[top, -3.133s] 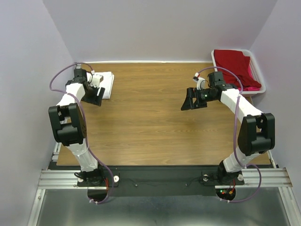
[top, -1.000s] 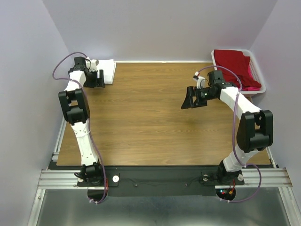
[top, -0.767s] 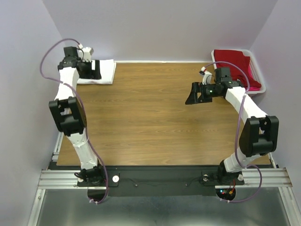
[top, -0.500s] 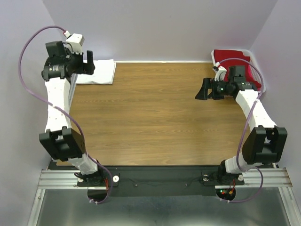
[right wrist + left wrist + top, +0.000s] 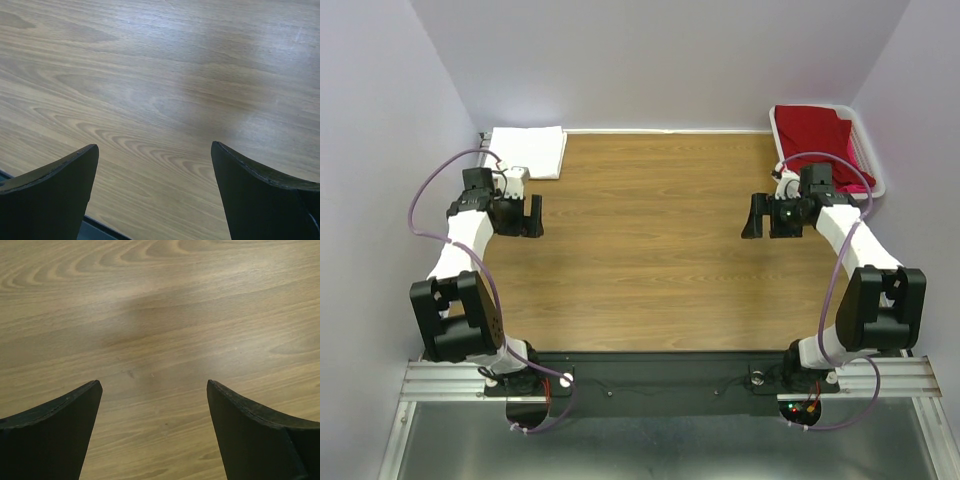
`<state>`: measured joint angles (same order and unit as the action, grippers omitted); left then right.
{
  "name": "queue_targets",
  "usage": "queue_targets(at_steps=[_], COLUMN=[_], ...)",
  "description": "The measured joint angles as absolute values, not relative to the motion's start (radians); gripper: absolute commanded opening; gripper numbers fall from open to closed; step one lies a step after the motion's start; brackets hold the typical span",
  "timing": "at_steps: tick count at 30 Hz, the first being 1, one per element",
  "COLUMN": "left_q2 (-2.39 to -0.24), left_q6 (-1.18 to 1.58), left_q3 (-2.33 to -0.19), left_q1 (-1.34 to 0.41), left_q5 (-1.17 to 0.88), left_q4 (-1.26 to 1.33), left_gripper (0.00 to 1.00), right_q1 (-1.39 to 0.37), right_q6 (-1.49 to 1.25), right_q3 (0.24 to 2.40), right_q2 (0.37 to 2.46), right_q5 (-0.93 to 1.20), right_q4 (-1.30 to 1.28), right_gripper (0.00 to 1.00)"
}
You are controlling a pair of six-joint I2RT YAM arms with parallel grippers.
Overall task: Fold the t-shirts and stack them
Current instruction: Neatly place the folded tshirt to the corner
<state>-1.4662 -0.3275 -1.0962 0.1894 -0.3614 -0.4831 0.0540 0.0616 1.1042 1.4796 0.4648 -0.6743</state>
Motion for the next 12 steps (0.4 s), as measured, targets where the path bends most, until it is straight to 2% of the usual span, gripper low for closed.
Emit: queue_targets(at_steps=[12], left_q2=[-1.407], left_q6=[-0.363], left_q3=[-1.044], left_q1=[0.184], left_q5=[-0.331], left_q4=[-0.363], left_gripper=[0.99], right_q1=[0.054], right_q6=[0.065], right_q3=[1.1], right_q2=[1.48], right_q5=[0.436], right_q4=[-0.665], right_gripper=[1.0])
